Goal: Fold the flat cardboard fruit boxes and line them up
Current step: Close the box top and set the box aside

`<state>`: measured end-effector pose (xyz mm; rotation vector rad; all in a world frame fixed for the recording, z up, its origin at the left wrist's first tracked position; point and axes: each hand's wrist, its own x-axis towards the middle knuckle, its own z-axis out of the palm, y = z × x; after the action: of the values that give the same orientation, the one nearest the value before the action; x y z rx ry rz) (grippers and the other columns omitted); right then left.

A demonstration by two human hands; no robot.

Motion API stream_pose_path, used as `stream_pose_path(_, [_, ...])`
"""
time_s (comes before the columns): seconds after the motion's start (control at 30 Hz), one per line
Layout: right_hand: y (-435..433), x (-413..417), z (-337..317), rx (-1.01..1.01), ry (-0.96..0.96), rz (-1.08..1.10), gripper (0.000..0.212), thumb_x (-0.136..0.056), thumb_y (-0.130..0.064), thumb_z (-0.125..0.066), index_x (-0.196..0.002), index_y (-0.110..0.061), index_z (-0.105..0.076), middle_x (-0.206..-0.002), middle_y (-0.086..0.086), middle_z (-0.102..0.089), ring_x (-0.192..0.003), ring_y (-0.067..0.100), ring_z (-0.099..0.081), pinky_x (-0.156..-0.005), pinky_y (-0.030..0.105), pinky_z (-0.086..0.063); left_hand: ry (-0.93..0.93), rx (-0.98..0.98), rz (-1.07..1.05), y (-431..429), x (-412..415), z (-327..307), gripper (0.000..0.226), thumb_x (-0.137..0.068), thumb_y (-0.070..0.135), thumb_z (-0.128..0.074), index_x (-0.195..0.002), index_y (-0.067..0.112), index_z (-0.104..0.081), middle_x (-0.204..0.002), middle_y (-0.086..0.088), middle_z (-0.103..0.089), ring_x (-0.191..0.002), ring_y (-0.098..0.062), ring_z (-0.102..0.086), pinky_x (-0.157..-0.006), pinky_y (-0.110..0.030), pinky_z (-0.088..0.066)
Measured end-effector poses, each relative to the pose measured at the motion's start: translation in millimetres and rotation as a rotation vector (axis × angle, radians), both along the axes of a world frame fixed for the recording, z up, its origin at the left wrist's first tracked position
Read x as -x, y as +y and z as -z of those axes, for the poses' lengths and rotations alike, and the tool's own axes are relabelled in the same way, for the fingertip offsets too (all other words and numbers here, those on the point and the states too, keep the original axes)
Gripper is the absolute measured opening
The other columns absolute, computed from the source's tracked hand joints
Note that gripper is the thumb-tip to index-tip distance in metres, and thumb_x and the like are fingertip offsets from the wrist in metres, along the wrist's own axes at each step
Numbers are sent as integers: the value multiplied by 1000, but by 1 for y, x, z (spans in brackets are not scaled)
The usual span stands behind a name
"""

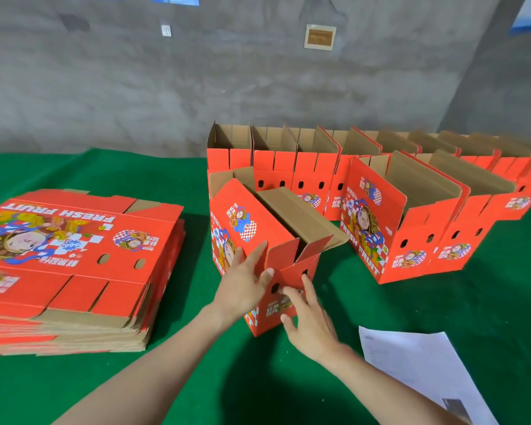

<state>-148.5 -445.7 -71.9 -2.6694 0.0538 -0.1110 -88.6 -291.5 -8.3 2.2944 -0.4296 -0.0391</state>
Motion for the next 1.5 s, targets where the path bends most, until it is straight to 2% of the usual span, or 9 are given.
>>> stream_pose_path(0.17, [-9, -14, 7, 10, 48, -97, 58, -89, -27, -56, -136, -49, -30, -156, 4, 15, -109, 31, -59, -92, 36, -50, 31, 27, -59, -4, -1, 3, 73, -94, 43, -50, -152, 23, -11, -159, -9, -9, -145, -22, -17, -113, -35, -24])
stream_pose_path(0.4, [-28, -37, 4, 186, -19, -180, 42, -95, -25, -46, -129, -46, -33, -138, 11, -19, -99, 28, -53, -88, 41, -52, 137, 198, -66, -10, -22, -2, 107, -79, 44, -72, -152, 18, 2, -153, -6, -24, -137, -19, -32, -113, -35, -29])
stream_pose_path(0.6, [-70, -53, -14, 405, -125, -171, 31, -91, -30, -54, -121, -39, -52, -138, 24, -31, -126, 40, -36, -90, 46, -51, 101, 343, -43, -47, -33, 12, 93, -81, 25, -74, -150, 21, -12, -141, -7, -41, -130, -21, -38, -112, -36, -31])
stream_pose_path(0.7, [-108, -59, -21, 487, -237, -98, 23, -77, -26, -73, -99, -31, -68, -132, 35, -43, -122, 47, -45, -85, 47, -55, 206, 384, 11, -75, -40, 24, 94, -82, 20, -73, -150, 21, -9, -144, 2, -40, -126, -11, -46, -102, -15, -31])
stream_pose_path(0.8, [-142, -58, -13, 485, -73, -24, 32, -93, -30, -49, -124, -38, -54, -146, 28, -18, -135, 39, -21, -106, 39, -39, 232, 329, 99, -115, -52, 25, 90, -86, 19, -69, -152, 17, -7, -144, 4, -39, -128, -10, -43, -106, -16, -28])
stream_pose_path(1.03, [-192, -67, 1, 368, 21, 199, 45, -98, -30, -41, -139, -46, -29, -131, 19, -27, -119, 35, -35, -98, 36, -42, 206, 200, 287, -214, -94, -2, 58, -96, 23, -53, -146, 5, -29, -152, -10, -30, -139, -21, -33, -115, -34, -25])
stream_pose_path(1.27, [-220, -87, 4, 396, -12, 230, 38, -99, -44, -37, -137, -42, -32, -125, 19, -30, -110, 35, -43, -85, 40, -49, 221, 253, 219, -244, -105, 0, 51, -95, 22, -55, -142, 9, -38, -141, -9, -41, -128, -22, -43, -110, -36, -34])
stream_pose_path(1.4, [-225, -94, 6, 408, -10, 273, 40, -96, -54, -37, -134, -41, -36, -131, 21, -29, -109, 33, -47, -86, 39, -47, 347, 418, 199, -261, -105, 5, 79, -88, 31, -66, -151, 24, -19, -140, -4, -43, -129, -23, -45, -109, -42, -38])
stream_pose_path(1.5, [-233, -99, 7, 398, -62, 295, 43, -95, -51, -41, -136, -41, -36, -134, 23, -27, -113, 34, -45, -92, 41, -45, 297, 333, 152, -281, -102, 9, 66, -94, 37, -54, -150, 34, -19, -128, -4, -56, -123, -25, -50, -105, -42, -41])
